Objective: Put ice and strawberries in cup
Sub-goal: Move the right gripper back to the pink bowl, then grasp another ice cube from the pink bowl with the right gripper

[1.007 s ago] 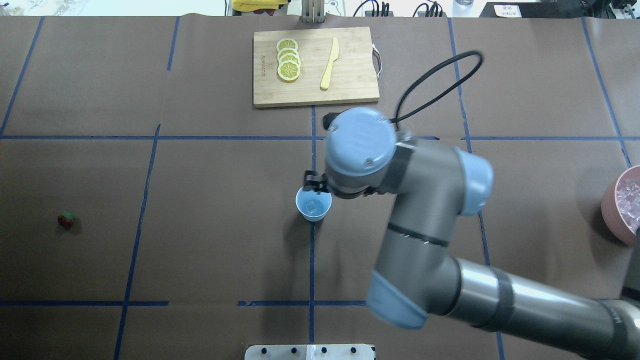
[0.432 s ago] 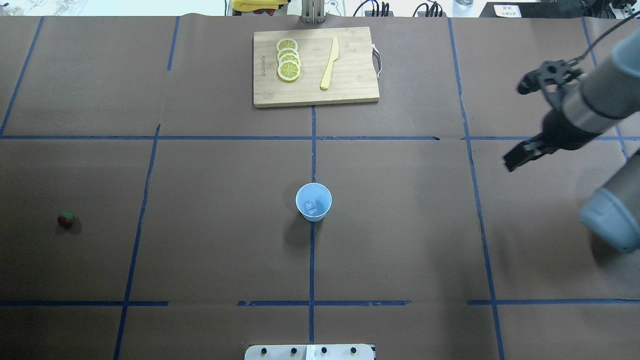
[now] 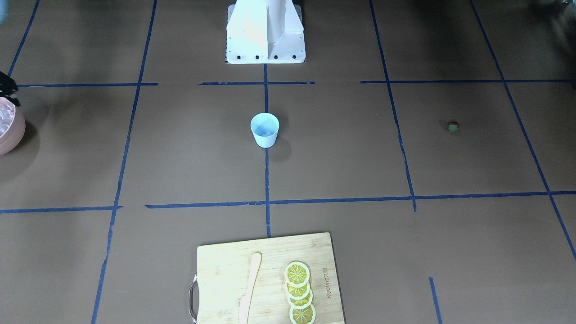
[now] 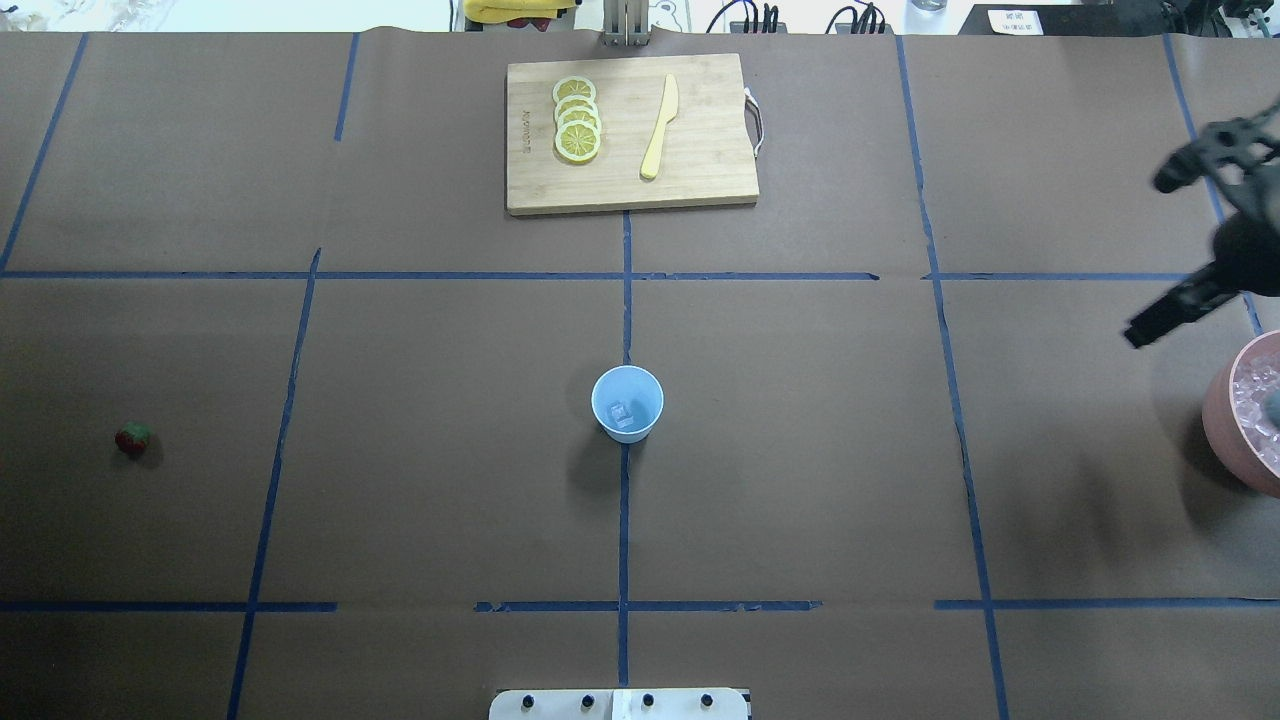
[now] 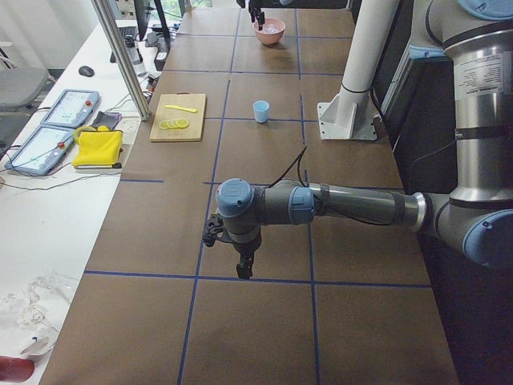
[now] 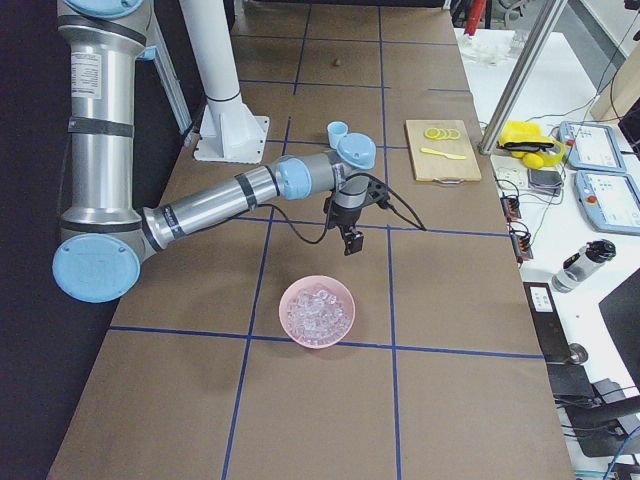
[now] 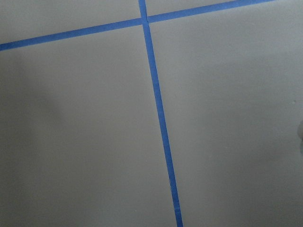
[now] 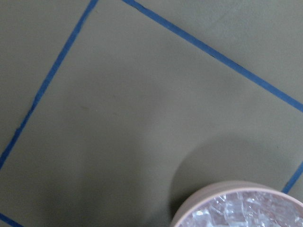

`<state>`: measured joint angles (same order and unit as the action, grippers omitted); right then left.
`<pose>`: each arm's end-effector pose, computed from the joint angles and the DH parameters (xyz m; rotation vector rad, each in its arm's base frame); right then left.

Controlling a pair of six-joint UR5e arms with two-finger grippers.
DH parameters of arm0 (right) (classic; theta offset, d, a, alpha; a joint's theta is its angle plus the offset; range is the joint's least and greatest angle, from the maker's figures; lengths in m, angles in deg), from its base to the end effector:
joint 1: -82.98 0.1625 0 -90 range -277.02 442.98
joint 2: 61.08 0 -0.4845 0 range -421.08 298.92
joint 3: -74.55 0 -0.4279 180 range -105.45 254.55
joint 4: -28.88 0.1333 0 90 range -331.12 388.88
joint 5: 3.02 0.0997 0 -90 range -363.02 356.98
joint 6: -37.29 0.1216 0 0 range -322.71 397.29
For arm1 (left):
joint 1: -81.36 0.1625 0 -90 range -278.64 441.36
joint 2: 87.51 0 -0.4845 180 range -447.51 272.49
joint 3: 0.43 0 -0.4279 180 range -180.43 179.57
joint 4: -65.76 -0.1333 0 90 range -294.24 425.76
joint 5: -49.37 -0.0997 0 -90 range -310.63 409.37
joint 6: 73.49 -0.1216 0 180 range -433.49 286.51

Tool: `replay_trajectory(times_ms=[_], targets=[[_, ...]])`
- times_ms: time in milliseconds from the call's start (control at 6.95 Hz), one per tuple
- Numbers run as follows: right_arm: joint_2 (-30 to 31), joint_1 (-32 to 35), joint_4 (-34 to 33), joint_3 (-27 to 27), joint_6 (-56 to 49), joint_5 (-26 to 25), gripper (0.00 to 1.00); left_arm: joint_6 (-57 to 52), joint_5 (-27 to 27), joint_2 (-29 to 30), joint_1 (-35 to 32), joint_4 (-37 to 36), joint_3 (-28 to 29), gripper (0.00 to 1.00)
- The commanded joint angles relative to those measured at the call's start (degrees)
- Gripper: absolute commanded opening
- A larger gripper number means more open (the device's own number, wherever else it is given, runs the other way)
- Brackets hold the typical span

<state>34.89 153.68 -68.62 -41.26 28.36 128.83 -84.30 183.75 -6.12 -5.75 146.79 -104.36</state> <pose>-0.1057 -0.4598 0.5663 0.1409 -0.7529 -0.5474 -0.0256 -0.4494 0.6949 -0.0069 0.7780 0.2023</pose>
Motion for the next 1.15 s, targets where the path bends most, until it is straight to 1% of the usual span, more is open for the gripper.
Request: replay_trajectory(times_ms=[0, 144, 288, 576, 719, 1007], targets=[[7.5, 2.8, 10.2, 3.5, -4.6, 2.1, 0.99, 0.0, 0.0, 0.0, 0.0, 0.0, 0.0, 1.00], [9.3, 2.8, 17.7, 7.7, -4.1, 2.2, 0.99, 0.0, 0.0, 0.0, 0.0, 0.0, 0.0, 1.00], [9.7, 2.8, 20.3, 10.6, -4.2, 2.2, 0.98, 0.0, 0.0, 0.0, 0.0, -0.1, 0.0, 1.00], [9.4, 2.7, 20.9, 14.6, -4.0, 1.7, 0.91, 0.0, 0.0, 0.0, 0.0, -0.2, 0.0, 1.00], [9.2, 2.7, 20.9, 15.8, -3.6, 1.7, 0.88, 0.0, 0.0, 0.0, 0.0, -0.1, 0.0, 1.00], [8.9, 2.3, 21.7, 15.6, -0.6, 2.2, 0.84, 0.0, 0.0, 0.0, 0.0, -0.1, 0.0, 1.00]])
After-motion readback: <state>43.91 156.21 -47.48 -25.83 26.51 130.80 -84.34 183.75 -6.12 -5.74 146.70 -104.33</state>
